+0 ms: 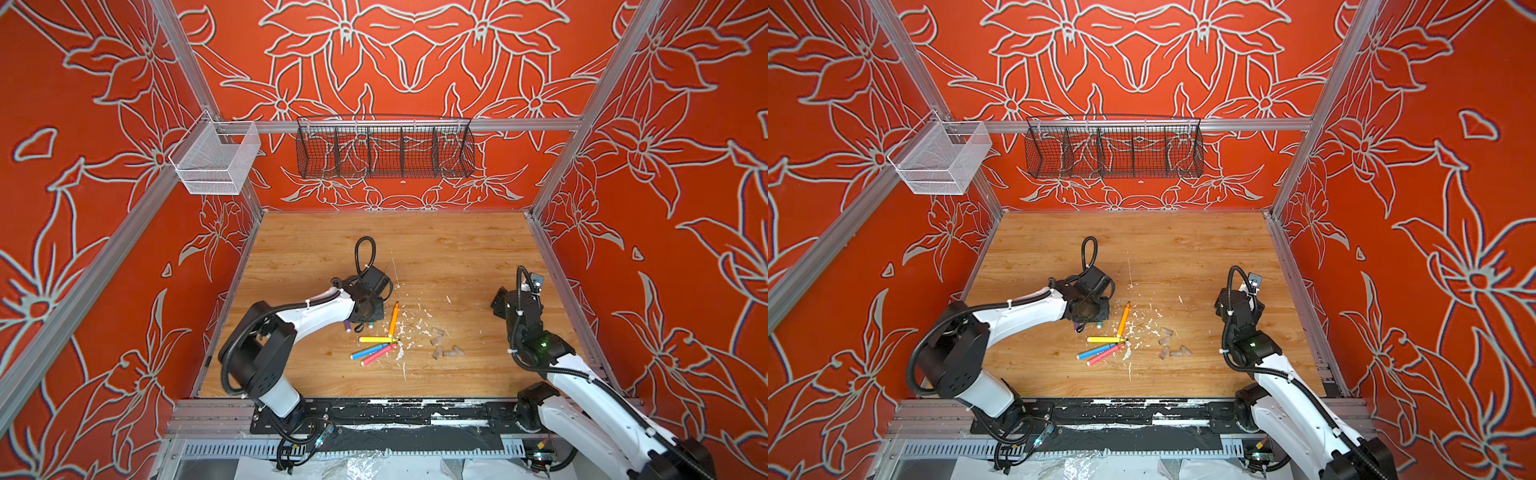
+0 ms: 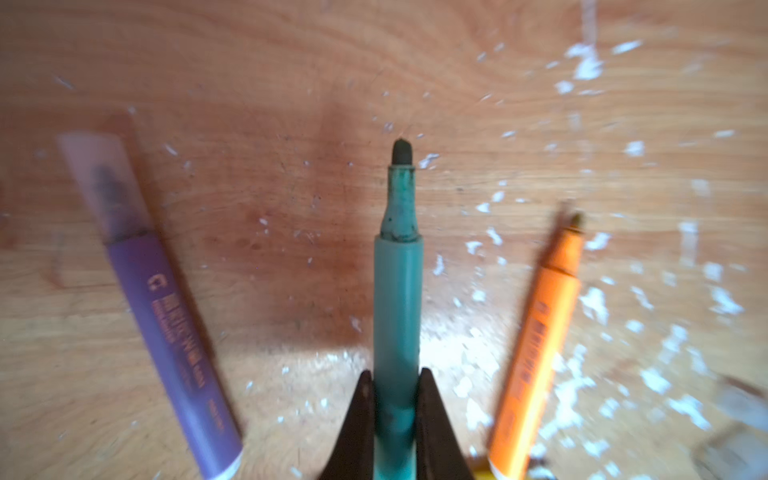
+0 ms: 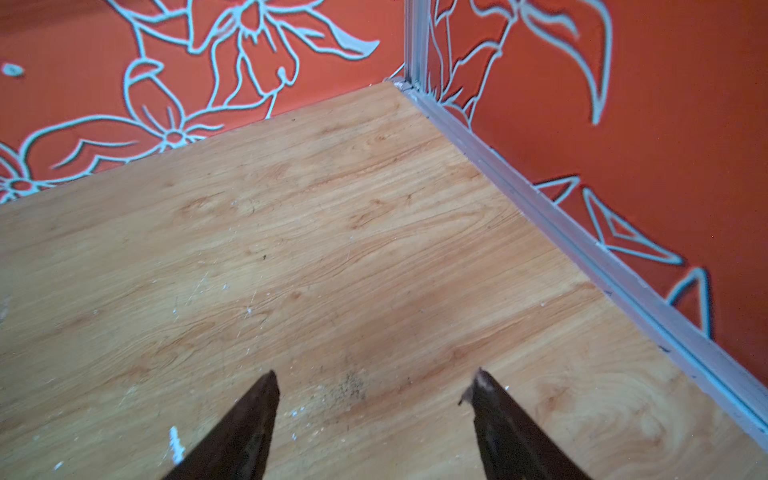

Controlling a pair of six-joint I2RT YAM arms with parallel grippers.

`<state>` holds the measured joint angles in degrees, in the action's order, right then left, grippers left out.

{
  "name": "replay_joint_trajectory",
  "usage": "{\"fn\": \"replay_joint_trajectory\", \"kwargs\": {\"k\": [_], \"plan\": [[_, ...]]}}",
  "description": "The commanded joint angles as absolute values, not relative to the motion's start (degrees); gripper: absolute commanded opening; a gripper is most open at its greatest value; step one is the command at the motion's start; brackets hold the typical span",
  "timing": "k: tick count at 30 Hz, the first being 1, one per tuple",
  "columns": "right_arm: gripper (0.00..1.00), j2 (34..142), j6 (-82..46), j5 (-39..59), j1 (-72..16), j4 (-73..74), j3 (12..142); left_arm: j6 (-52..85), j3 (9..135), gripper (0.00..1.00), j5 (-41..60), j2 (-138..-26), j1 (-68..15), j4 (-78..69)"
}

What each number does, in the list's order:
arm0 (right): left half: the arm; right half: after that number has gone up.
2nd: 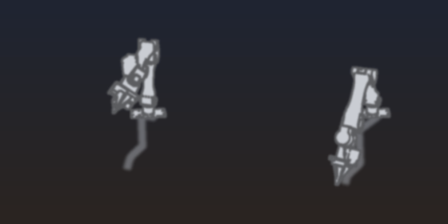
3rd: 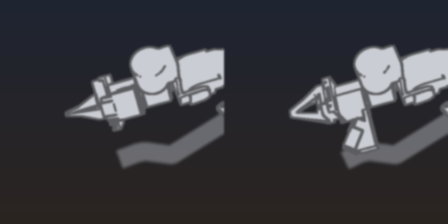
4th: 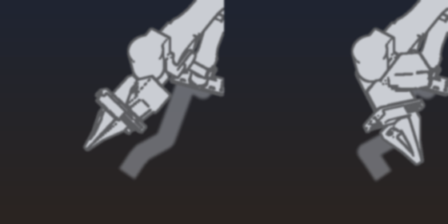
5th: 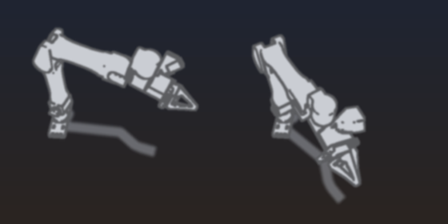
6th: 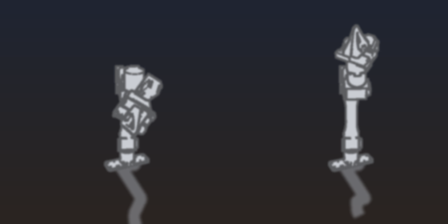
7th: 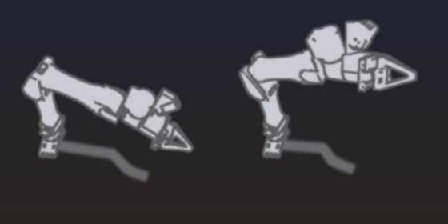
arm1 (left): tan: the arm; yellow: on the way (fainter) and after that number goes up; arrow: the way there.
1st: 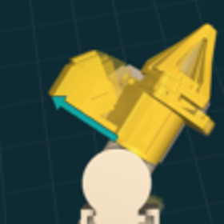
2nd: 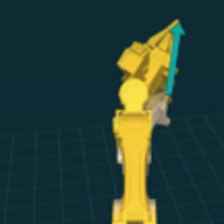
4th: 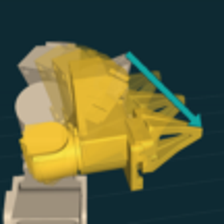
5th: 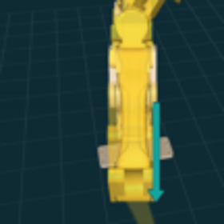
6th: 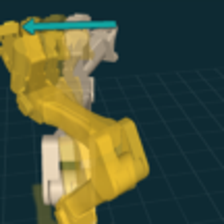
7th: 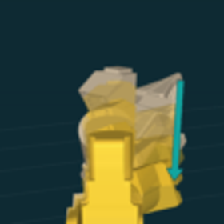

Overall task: Insert the pens into the pen caps
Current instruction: 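Lift the green marker tip-up with the left gripper while the right gripper swings toward it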

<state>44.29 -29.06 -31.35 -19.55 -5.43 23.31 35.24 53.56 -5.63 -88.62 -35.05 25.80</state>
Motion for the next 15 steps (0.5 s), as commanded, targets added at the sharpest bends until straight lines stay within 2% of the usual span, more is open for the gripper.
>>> {"fn": "replay_joint_trajectory", "kwargs": {"k": [1,6,10,15], "plan": [[0.75,42.7,-35.0,-19.3,-20.4,-8.6,25.9,32.7,50.4,0.00,-3.7,-82.1,-35.9,19.4],[0.75,44.5,-40.0,-13.8,-30.2,-4.7,28.0,31.0,45.0,0.00,-1.2,-74.1,-36.5,12.7],[0.76,50.5,-42.5,-11.8,-39.7,0.4,30.9,29.7,41.6,0.00,1.6,-69.4,-37.0,7.7],[0.76,57.5,-45.9,-8.5,-46.2,10.3,32.3,28.1,39.4,0.00,3.2,-65.7,-38.6,3.9]]}}
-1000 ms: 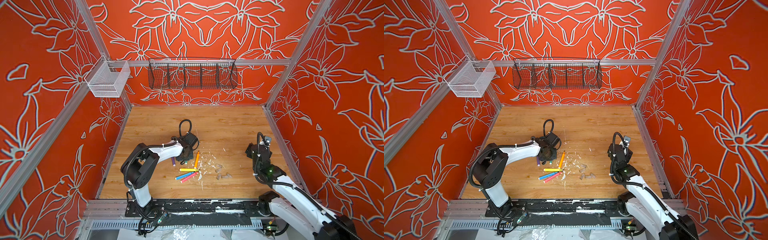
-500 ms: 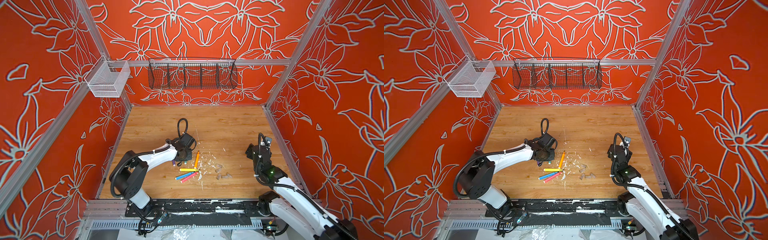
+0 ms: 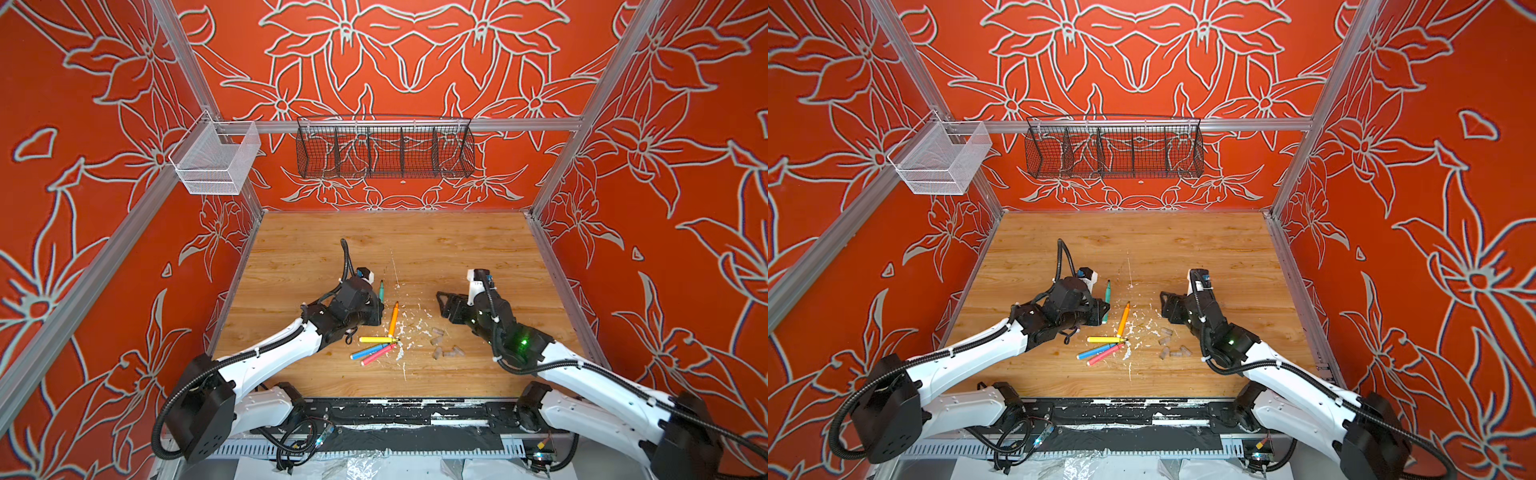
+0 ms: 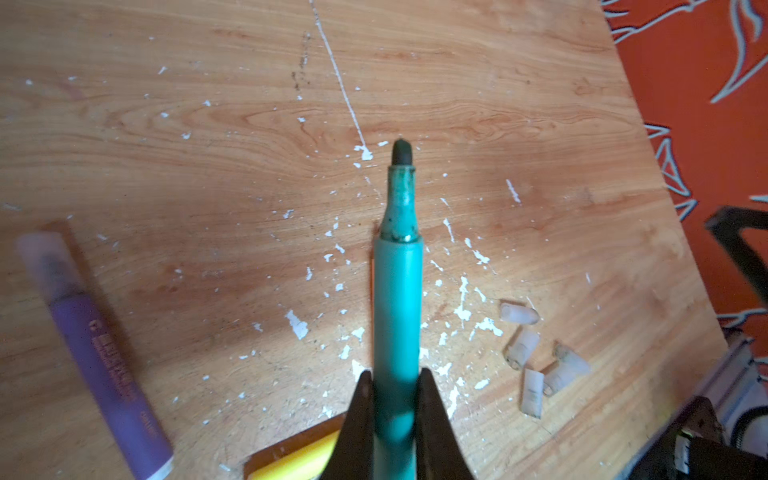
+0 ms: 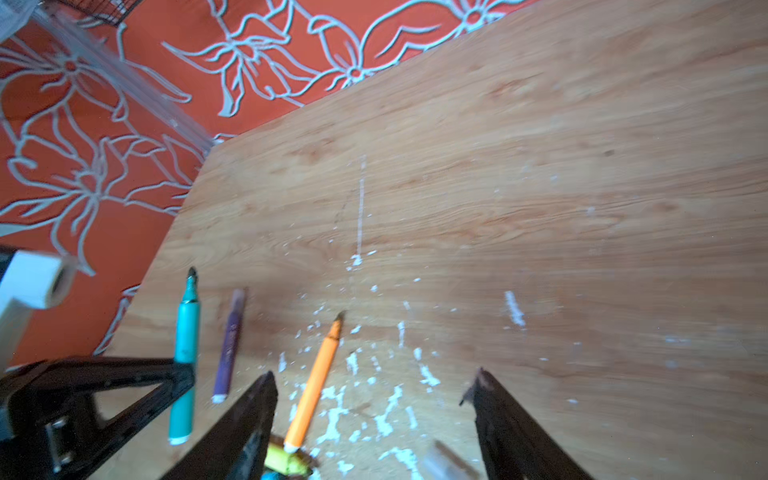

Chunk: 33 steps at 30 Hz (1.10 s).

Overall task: Insert the pens into the pen caps
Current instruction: 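Lift the green marker tip-up with the left gripper while the right gripper swings toward it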

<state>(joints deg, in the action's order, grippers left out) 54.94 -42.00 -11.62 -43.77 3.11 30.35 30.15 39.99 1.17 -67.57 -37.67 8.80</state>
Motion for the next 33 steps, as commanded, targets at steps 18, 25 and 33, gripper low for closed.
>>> {"fn": "replay_joint_trajectory", "kwargs": {"k": [18,25,33], "plan": [[0.72,75.8,-49.7,-5.6,-53.6,23.9,40.9,25.6,36.8,0.00,5.9,-61.6,-41.7,-1.0],[0.49,82.0,-50.2,-4.7,-53.7,24.0,45.9,24.8,36.0,0.00,6.2,-60.5,-42.5,-2.0],[0.03,82.3,-52.9,-4.6,-54.4,26.6,45.2,25.3,35.6,0.13,4.8,-60.1,-42.5,-1.9]]}}
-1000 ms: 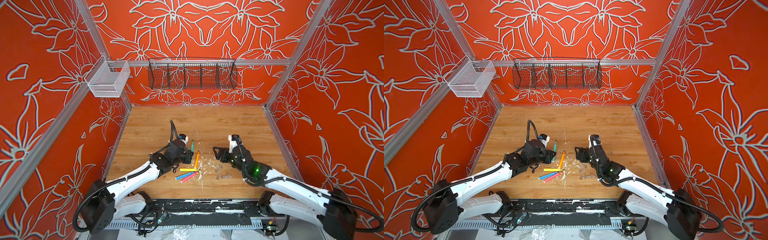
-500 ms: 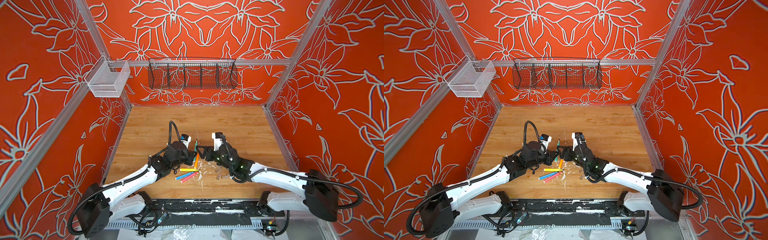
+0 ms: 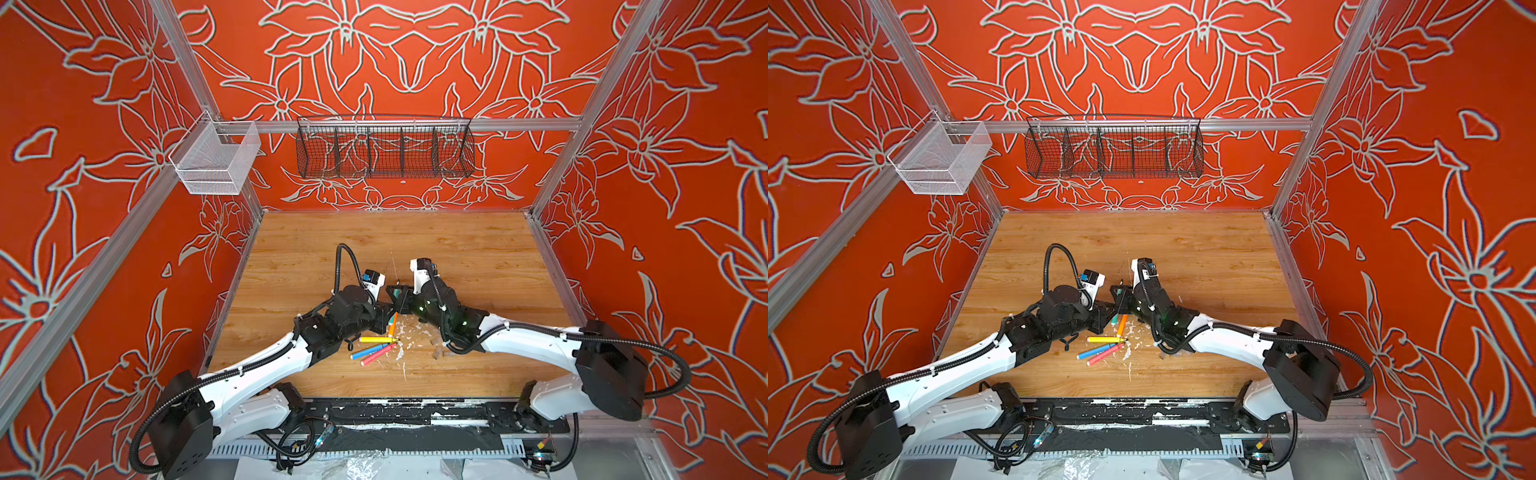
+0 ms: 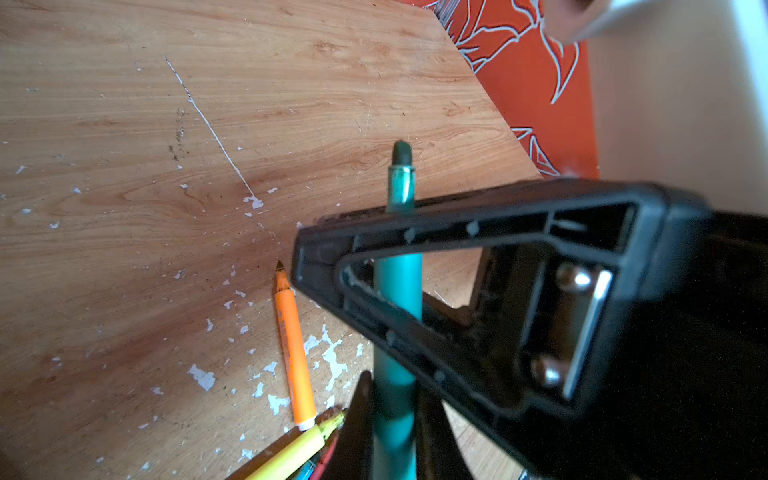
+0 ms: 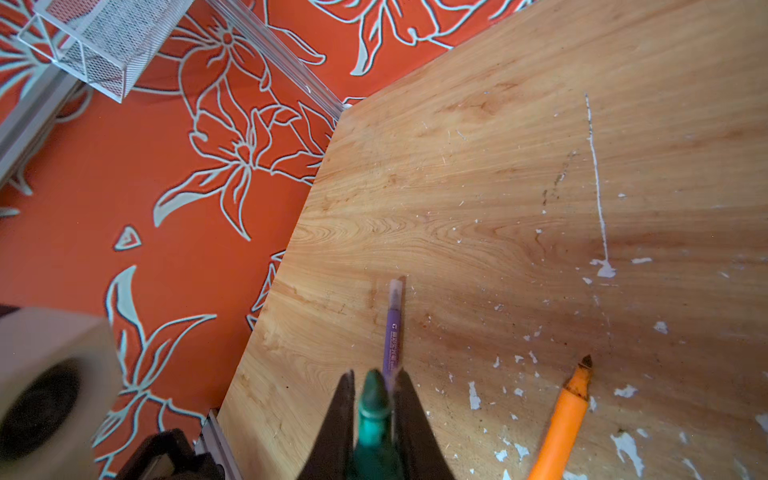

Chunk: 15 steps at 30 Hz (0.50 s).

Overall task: Insert the pens into the pen caps
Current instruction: 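Lift the green marker tip-up with the left gripper while the right gripper swings toward it, then move the right gripper over the translucent caps while the left holds the green marker up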

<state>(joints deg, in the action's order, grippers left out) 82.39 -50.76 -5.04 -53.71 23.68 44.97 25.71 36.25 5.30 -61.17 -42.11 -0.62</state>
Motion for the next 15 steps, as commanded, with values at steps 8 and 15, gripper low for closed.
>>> {"fn": "replay_joint_trajectory", "kwargs": {"k": [8,15], "plan": [[0.00,80.2,-54.2,-6.5,-58.6,30.1,43.6,25.2,34.6,0.31,6.0,-60.0,-42.5,-4.1],[0.00,79.8,-55.5,-9.0,-60.7,31.9,42.2,24.8,33.2,0.18,5.5,-58.1,-42.5,-5.2]]}}
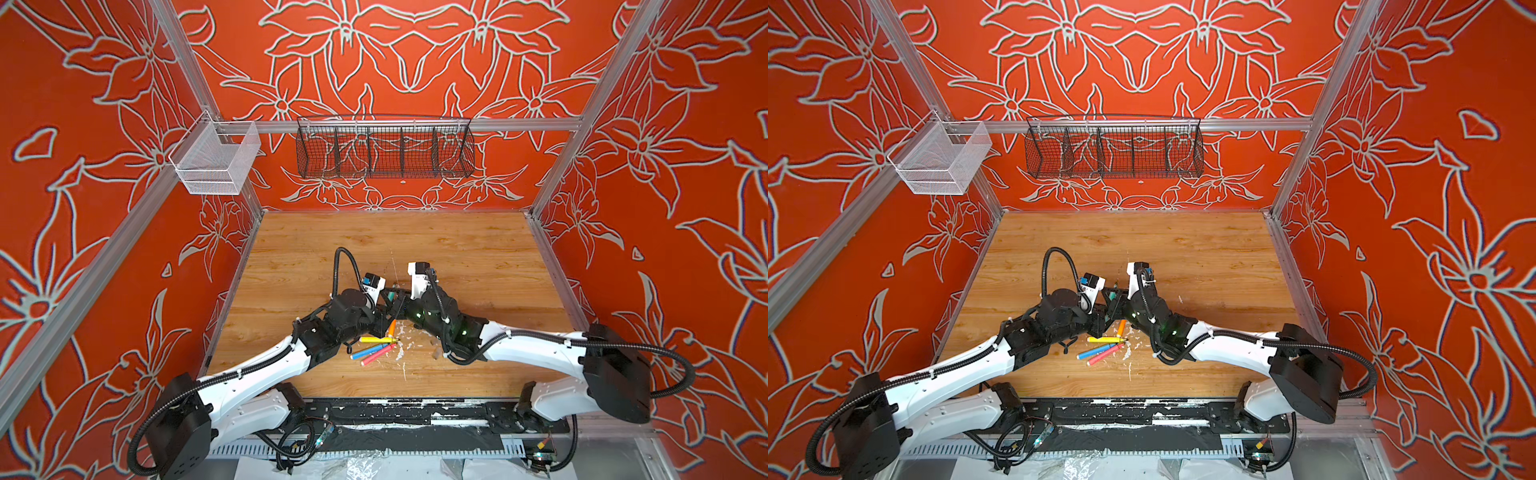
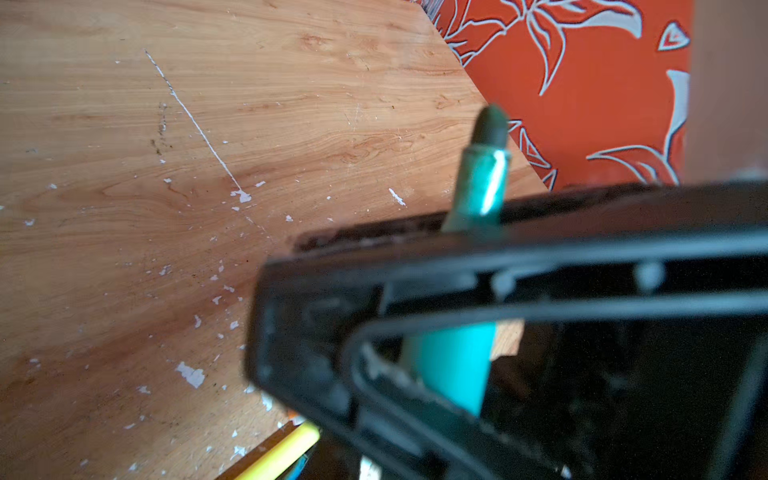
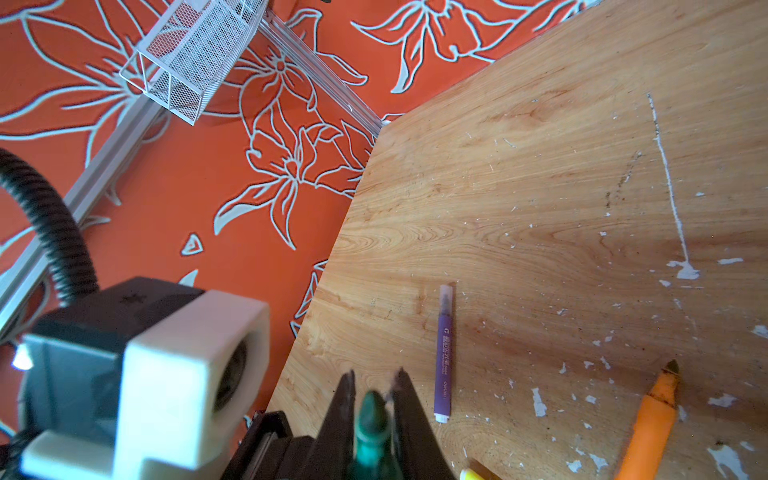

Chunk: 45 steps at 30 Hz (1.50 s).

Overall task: Insert the pens into the pen caps
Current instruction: 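Move the right gripper over the translucent caps while the left holds the green marker up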

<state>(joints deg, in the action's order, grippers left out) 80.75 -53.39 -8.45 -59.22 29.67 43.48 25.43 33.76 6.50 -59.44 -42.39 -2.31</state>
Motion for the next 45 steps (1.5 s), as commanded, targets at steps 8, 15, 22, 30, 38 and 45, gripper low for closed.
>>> {"fn": "replay_joint_trajectory", "kwargs": {"k": [8,15,22,30,38,45], "plan": [[0.37,76.4,-55.3,-12.0,-61.3,30.3,39.4,25.8,31.6,0.00,3.4,-57.0,-42.2,-6.6],[0.63,62.6,-58.5,-26.2,-61.2,6.6,37.0,27.1,32.0,0.00,0.0,-58.0,-41.7,-4.9],[0.66,54.4,-54.6,-31.8,-61.1,-22.6,43.3,26.7,35.2,0.00,-0.9,-63.9,-41.7,-3.0],[0.59,52.7,-56.4,-31.5,-61.1,-39.2,41.4,25.1,37.3,0.00,-1.1,-67.4,-41.6,-1.7],[0.49,56.3,-57.6,-27.2,-61.1,-39.9,36.9,24.3,37.9,0.00,-1.1,-67.4,-41.7,-0.9],[0.40,58.3,-57.8,-24.8,-61.0,-40.8,33.9,24.4,37.9,0.00,-0.7,-67.3,-41.7,-1.0]]}}
